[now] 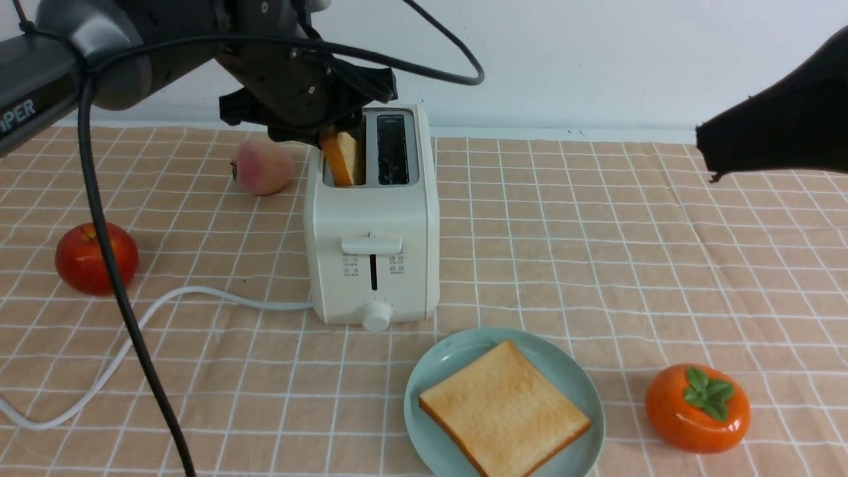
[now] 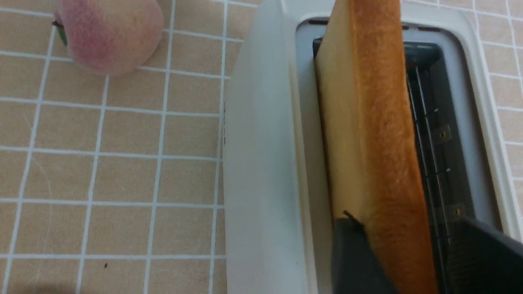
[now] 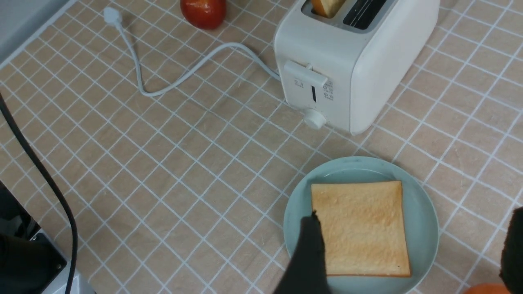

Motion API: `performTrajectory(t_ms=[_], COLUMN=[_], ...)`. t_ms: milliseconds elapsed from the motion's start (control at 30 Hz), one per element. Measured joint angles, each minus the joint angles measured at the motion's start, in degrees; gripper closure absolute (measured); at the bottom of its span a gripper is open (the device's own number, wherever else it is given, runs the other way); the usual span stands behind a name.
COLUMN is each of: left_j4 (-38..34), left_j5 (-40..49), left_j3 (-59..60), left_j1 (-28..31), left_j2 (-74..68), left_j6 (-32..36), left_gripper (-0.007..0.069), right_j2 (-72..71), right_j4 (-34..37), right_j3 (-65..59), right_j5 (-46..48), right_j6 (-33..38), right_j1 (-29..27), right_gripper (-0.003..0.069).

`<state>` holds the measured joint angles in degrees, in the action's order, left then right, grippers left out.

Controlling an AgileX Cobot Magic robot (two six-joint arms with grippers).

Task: Take toasted bread from bread machine on light coffee tablecloth place on plate.
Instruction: 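Reach for a toast slice standing in the toaster with the left gripper, then place the slice of bread on the plate with the left gripper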

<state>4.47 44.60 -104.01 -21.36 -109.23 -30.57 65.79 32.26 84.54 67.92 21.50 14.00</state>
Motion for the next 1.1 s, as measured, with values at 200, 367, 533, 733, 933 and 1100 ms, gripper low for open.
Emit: performTrajectory(t_ms=[200, 367, 533, 733, 933, 1100], left_j4=[0.0, -1.8, -9.4, -34.4, -66.7, -86.3], left_j5=[2.8, 6.2, 12.1, 10.2, 8.2, 4.2], left_j3=[0.0, 0.0, 1.6, 19.4, 40.0, 50.9], left_j1=[0.0, 0.0, 0.0, 0.0, -0.1, -0.1], left_j2=[2.7, 13.5, 25.3, 34.5, 33.1, 27.8], left_j6=[3.1, 5.9, 11.1, 28.2, 55.3, 75.4], left_gripper=[0.0562, 0.0557, 0.0557, 0.0557, 0.0557, 0.0557], right_j2=[0.0, 0.0, -0.1, -1.7, -2.6, -2.6], right_j4=[0.1, -0.7, -1.9, -2.9, -4.4, -5.4], right_j3=[0.0, 0.0, 0.0, 0.0, 0.0, 0.0], right_j5=[0.0, 0.9, 2.2, 3.4, 4.5, 4.7], right_j6=[0.0, 0.0, 0.0, 0.1, 0.8, 0.9], right_j1=[0.0, 0.0, 0.0, 0.0, 0.0, 0.0], right_gripper=[0.0080, 0.0080, 0.0080, 0.0080, 0.0080, 0.0080])
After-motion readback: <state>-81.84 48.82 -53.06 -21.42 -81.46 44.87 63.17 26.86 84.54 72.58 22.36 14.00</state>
